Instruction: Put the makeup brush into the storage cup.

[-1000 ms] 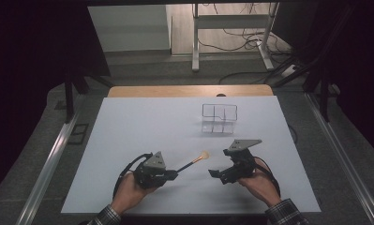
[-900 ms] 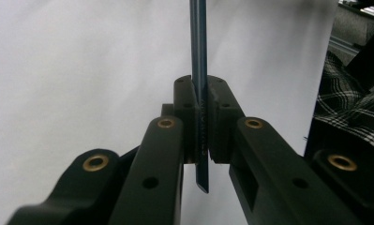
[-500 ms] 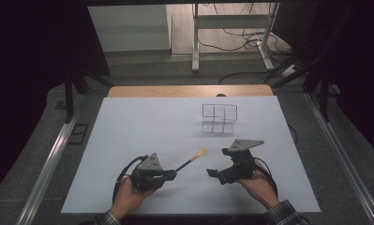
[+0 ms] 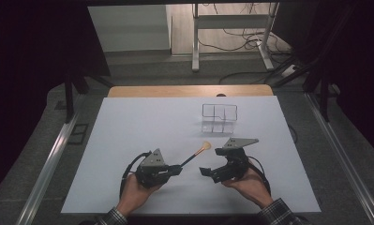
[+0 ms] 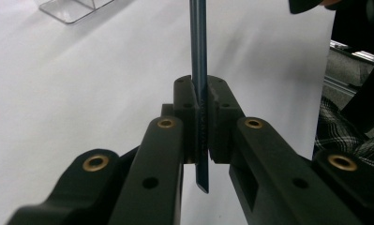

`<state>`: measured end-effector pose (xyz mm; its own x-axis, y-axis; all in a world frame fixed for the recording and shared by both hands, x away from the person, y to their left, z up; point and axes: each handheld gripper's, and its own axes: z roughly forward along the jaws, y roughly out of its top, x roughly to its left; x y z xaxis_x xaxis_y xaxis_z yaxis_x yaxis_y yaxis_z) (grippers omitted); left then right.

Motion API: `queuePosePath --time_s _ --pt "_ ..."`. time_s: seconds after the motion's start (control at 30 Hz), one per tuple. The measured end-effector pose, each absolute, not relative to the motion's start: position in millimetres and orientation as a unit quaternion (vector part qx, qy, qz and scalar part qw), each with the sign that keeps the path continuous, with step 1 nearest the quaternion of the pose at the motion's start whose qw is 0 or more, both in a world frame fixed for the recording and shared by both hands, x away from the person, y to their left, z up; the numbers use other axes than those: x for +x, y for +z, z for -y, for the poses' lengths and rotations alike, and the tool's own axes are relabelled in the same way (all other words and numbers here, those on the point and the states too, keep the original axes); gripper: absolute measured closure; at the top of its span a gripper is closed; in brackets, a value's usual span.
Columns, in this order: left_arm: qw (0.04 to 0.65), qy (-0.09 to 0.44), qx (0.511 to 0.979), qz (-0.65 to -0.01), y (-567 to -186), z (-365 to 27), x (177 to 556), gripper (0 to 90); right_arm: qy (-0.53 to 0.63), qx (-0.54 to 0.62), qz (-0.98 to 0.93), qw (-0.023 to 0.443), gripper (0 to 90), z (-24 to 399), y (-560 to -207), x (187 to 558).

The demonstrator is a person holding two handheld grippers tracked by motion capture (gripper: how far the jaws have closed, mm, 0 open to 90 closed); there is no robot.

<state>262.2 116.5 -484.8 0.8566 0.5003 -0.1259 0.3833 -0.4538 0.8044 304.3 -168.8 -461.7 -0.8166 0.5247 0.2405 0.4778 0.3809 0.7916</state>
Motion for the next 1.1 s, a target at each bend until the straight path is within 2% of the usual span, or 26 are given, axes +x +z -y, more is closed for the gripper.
queuePosePath --time_s 0.33,0.57,0.77,0.9,1.0,1.07,1.1 --pt "0.469 0.063 0.846 -0.246 -484 -106 262 84.4 0.495 0.303 -0.814 0.0 21.8 165 -460 304" --pt "0.461 0.065 0.854 -0.233 -487 -97 260 84.4 0.517 0.298 -0.802 -0.03 43.0 166 -460 306" --pt "0.457 0.068 0.857 -0.228 -488 -95 259 84.3 0.524 0.307 -0.791 -0.077 57.1 171 -463 311" --pt "0.45 0.074 0.862 -0.222 -490 -93 258 84.3 0.53 0.315 -0.78 -0.106 61.8 174 -466 314" --pt "0.444 0.076 0.867 -0.214 -490 -91 257 84.3 0.535 0.322 -0.771 -0.127 68.4 177 -469 317" --pt "0.437 0.08 0.871 -0.209 -491 -89 257 84.3 0.541 0.323 -0.763 -0.143 75.0 180 -470 318" --pt "0.435 0.079 0.873 -0.207 -491 -89 257 84.2 0.546 0.323 -0.755 -0.167 79.8 181 -471 320"
